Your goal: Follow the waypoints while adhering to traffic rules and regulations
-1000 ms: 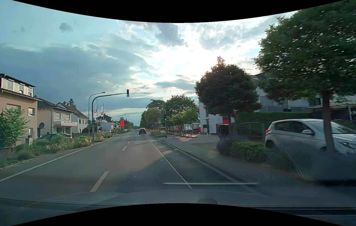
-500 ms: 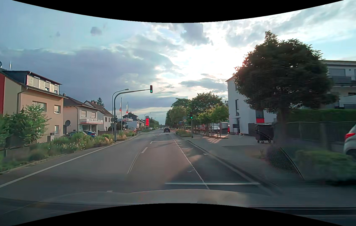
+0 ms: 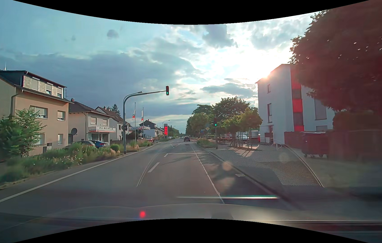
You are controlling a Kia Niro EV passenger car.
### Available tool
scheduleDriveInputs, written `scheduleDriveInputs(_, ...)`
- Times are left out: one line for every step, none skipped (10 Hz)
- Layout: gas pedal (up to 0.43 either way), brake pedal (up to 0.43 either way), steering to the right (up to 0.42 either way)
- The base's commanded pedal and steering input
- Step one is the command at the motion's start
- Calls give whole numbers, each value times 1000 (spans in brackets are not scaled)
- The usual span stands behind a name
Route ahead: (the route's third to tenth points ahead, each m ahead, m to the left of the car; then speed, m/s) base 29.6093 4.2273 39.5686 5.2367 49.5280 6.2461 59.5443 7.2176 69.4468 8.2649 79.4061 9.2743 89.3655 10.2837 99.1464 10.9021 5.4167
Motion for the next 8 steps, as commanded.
scheduleDriveInputs(220, 0, -66)
scheduleDriveInputs(220, 0, -66)
scheduleDriveInputs(220, 0, -68)
scheduleDriveInputs(220, 0, -70)
scheduleDriveInputs(220, 0, -70)
scheduleDriveInputs(220, 0, -70)
scheduleDriveInputs(220, 0, -68)
scheduleDriveInputs(220, 0, -64)
